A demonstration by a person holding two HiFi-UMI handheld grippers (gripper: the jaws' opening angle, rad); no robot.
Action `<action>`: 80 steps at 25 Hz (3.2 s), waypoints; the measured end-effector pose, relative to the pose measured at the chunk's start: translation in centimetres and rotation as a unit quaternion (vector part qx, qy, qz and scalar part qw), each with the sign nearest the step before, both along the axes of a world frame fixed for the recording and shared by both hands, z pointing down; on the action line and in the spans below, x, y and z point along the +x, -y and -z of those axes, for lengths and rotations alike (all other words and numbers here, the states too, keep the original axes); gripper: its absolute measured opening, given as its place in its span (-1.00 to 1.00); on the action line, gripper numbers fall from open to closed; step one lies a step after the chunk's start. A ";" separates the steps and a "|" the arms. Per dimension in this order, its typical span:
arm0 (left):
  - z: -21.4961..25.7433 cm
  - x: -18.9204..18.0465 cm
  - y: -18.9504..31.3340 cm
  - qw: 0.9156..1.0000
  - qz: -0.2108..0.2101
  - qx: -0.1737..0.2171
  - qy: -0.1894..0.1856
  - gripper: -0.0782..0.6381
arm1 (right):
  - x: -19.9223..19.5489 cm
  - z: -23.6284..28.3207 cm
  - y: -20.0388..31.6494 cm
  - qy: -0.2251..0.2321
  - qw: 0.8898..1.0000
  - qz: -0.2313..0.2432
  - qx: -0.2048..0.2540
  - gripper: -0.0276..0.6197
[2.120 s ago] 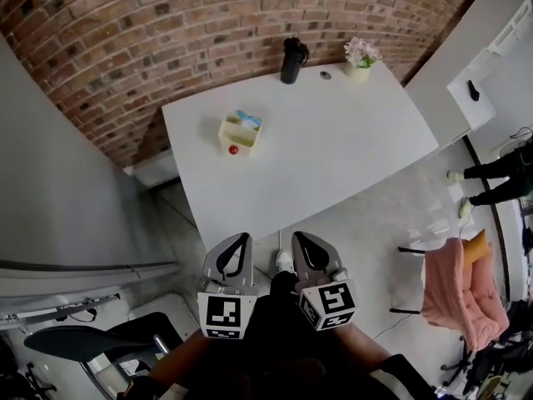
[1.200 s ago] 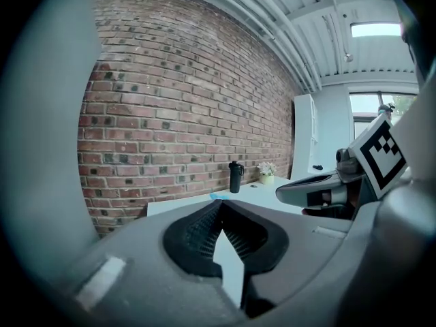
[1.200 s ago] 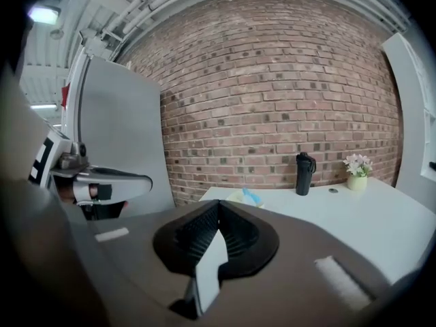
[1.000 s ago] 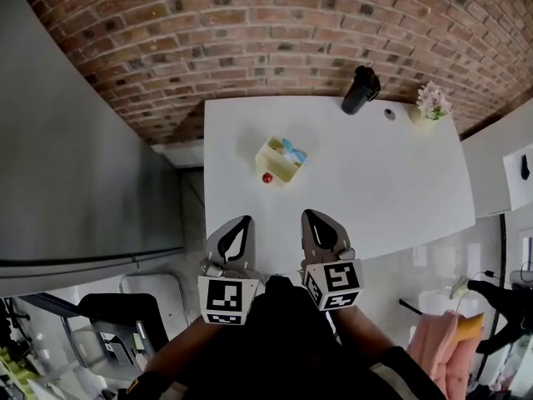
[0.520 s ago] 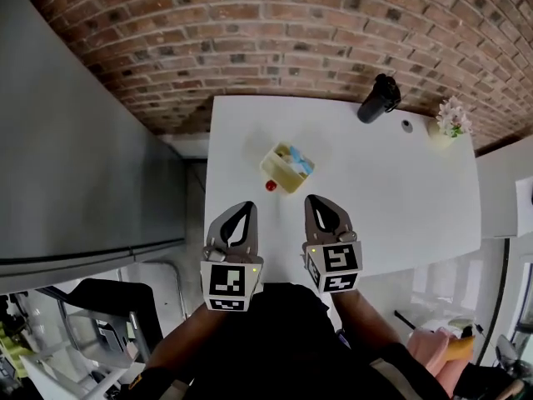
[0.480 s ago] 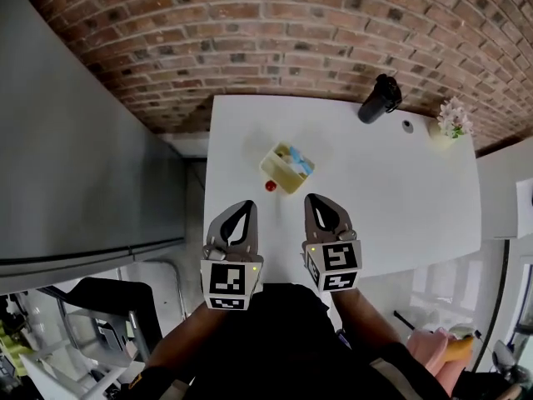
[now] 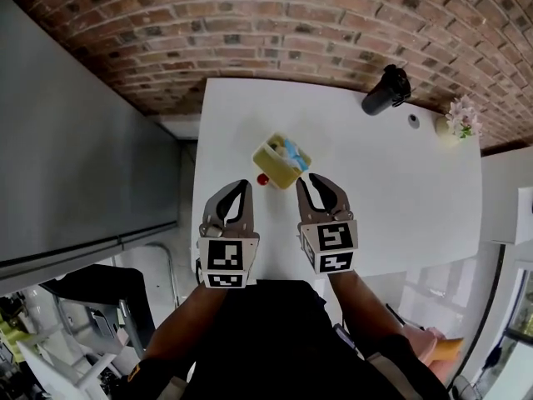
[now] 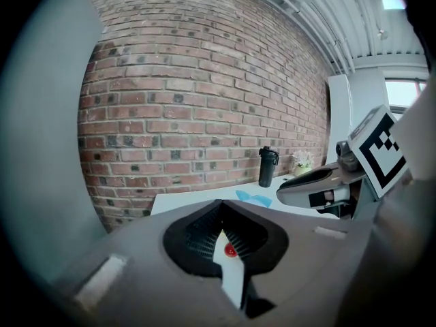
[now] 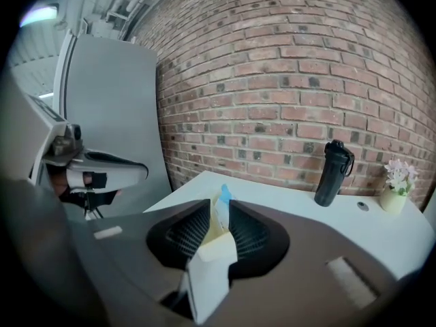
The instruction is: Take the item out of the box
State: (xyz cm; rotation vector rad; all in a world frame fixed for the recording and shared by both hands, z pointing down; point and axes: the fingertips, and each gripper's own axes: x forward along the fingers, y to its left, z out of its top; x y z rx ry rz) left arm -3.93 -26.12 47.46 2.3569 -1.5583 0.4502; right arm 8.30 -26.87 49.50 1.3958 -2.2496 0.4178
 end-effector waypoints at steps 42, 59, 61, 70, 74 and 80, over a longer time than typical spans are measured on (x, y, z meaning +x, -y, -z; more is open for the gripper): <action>-2.7 0.6 3.1 1.000 0.000 -0.024 0.008 -0.77 | -0.5 -3.0 3.3 -0.044 0.999 0.022 -0.015 -0.83; 2.4 1.6 -1.1 0.998 -0.063 0.029 -0.009 -0.77 | 0.9 5.7 -2.7 -0.017 0.994 -0.078 0.069 -0.84; 3.0 1.6 -2.0 0.997 -0.073 0.036 -0.012 -0.77 | 0.8 6.3 -3.9 -0.017 0.993 -0.089 0.074 -0.84; 5.5 0.2 -6.6 0.992 -0.109 0.061 -0.025 -0.77 | -1.6 8.0 -9.8 -0.020 0.988 -0.121 0.089 -0.84; 6.6 -0.8 -8.9 0.989 -0.125 0.069 -0.036 -0.77 | -2.9 9.0 -12.4 -0.018 0.986 -0.138 0.095 -0.84; 8.1 -2.1 -13.0 0.984 -0.154 0.076 -0.054 -0.77 | -4.5 9.9 -17.2 -0.018 0.980 -0.171 0.099 -0.84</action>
